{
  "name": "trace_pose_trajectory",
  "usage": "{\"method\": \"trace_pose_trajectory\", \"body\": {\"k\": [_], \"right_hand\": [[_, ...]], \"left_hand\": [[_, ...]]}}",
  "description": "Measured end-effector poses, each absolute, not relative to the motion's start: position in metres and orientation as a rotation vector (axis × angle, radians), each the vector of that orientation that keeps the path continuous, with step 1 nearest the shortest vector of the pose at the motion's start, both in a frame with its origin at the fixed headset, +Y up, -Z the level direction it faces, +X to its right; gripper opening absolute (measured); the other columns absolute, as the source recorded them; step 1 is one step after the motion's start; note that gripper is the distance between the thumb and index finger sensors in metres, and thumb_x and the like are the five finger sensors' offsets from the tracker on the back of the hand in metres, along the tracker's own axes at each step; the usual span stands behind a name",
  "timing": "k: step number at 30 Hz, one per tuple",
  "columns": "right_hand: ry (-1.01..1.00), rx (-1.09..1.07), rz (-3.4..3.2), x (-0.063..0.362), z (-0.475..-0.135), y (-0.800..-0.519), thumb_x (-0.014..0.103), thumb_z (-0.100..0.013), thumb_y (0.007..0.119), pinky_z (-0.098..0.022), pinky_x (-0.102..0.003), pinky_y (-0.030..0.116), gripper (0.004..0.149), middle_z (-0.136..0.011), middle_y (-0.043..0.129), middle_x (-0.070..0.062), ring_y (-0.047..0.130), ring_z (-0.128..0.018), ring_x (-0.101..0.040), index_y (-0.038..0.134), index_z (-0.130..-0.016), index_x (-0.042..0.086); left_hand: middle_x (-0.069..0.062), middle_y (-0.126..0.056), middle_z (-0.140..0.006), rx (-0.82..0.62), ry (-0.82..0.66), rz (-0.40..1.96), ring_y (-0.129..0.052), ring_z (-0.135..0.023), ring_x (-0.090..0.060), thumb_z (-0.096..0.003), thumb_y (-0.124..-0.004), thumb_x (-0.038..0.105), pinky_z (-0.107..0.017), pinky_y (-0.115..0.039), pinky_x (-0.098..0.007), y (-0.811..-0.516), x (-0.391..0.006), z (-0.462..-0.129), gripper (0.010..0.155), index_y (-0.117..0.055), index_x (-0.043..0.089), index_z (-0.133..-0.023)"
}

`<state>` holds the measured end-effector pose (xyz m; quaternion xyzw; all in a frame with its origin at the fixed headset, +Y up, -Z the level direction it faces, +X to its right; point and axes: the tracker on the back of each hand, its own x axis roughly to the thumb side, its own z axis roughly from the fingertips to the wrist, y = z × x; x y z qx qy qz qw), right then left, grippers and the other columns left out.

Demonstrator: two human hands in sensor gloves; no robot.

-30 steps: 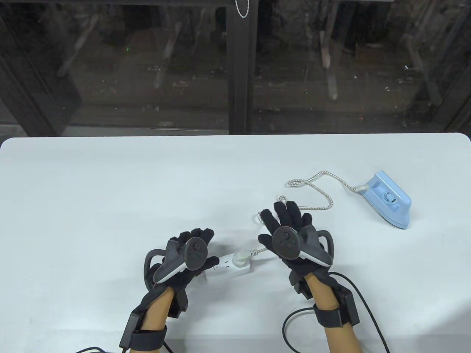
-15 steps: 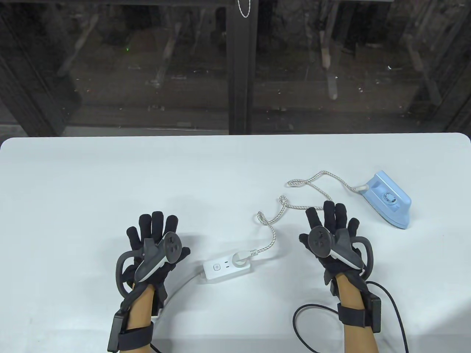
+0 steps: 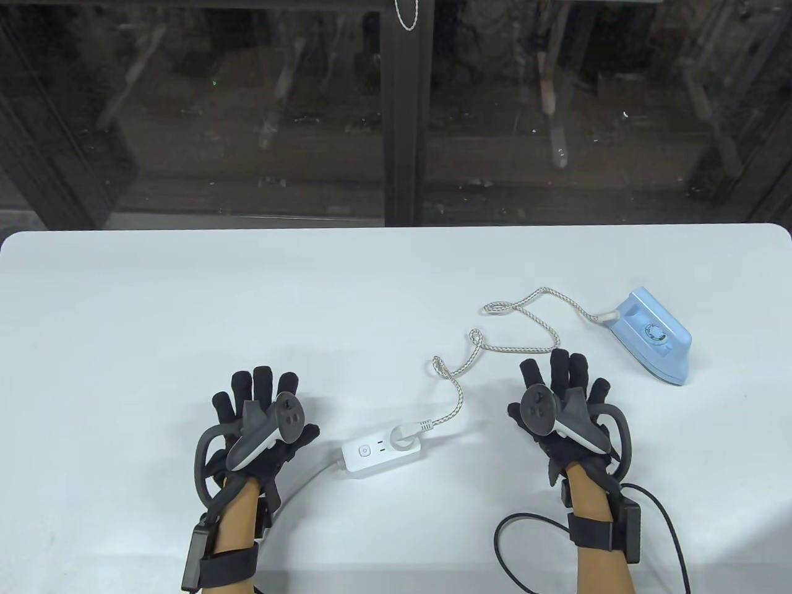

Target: Plug the electric iron into the power strip

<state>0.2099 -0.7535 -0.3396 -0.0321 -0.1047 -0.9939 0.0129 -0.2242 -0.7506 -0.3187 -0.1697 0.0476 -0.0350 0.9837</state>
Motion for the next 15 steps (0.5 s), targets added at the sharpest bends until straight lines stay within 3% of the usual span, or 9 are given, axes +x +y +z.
{"method": "trace_pose_trajectory", "body": {"k": [15], "right_hand": [[-0.331,-0.109,-3.110,0.2100,-0.3403,-0.7547,0.056,-0.055,0.044,-0.065,-0.079,0.013,0.076,-0.111,-0.018,-0.026,-0.012,-0.098,-0.052,-0.002,-0.108,0.029]], "left_hand": [[-0.002,0.017,-0.114,-0.342,0.104,-0.065,0.016,-0.105,-0.036,-0.0402,-0.038,0.071,-0.078,-0.004,-0.062,-0.7488,-0.2241,-0.3177,0.083,0.007,0.042,-0.103]]}}
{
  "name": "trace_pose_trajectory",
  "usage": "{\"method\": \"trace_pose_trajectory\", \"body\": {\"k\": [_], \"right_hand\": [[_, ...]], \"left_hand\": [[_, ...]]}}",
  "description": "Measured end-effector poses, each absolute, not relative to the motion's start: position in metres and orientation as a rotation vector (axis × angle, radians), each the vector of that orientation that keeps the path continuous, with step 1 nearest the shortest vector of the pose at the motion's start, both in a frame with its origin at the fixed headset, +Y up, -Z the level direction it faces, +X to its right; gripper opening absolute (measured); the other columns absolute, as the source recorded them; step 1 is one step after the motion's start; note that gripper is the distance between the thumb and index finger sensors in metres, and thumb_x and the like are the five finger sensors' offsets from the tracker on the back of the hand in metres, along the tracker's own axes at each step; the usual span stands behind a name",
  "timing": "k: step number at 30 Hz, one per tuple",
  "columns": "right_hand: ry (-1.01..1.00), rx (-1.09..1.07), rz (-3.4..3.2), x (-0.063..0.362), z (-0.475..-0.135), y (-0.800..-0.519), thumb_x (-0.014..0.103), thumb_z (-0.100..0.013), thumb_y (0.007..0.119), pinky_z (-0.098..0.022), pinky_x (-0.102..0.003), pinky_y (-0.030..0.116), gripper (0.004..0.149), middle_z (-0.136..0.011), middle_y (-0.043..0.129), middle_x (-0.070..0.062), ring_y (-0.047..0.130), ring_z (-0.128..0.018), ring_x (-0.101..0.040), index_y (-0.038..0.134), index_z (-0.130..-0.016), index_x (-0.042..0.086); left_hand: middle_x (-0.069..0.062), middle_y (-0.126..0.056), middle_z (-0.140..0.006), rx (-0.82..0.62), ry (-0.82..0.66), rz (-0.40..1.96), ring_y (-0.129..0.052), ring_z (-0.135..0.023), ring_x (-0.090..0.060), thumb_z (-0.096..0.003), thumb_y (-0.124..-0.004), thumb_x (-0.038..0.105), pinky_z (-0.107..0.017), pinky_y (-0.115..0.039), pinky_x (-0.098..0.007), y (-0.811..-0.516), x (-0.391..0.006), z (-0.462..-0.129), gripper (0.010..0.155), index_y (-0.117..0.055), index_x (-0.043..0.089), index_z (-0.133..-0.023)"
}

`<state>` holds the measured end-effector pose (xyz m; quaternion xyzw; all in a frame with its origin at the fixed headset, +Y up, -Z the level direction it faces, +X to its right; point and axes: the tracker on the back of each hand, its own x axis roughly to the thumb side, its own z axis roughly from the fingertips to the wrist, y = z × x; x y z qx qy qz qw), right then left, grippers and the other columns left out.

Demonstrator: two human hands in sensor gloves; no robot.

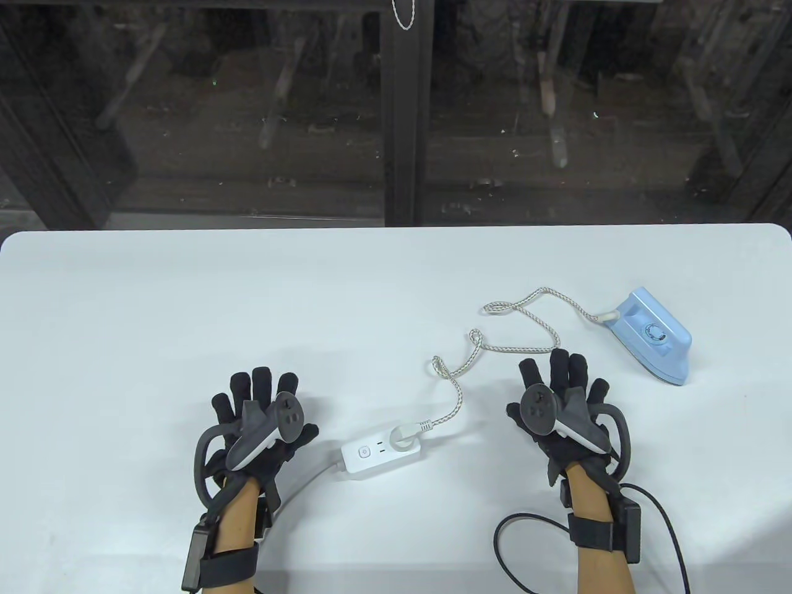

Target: Plug the electric iron into the power strip

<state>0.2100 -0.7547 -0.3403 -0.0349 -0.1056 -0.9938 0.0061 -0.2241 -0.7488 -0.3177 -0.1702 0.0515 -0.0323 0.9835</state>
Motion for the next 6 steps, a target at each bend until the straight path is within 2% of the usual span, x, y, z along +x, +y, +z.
{"method": "trace_pose_trajectory", "body": {"k": [6], "right_hand": [[-0.330,-0.111,-3.111,0.2098,-0.3401,-0.7546,0.056,-0.055,0.044,-0.065,-0.079,0.013,0.075,-0.112,-0.017,-0.026,-0.011,-0.098,-0.052,-0.002,-0.108,0.029]], "left_hand": [[-0.002,0.017,-0.114,-0.338,0.101,-0.068,0.015,-0.105,-0.036,-0.0402,-0.038,0.071,-0.078,-0.004,-0.062,-0.7486,-0.2240,-0.3179,0.083,0.008,0.042,-0.103]]}}
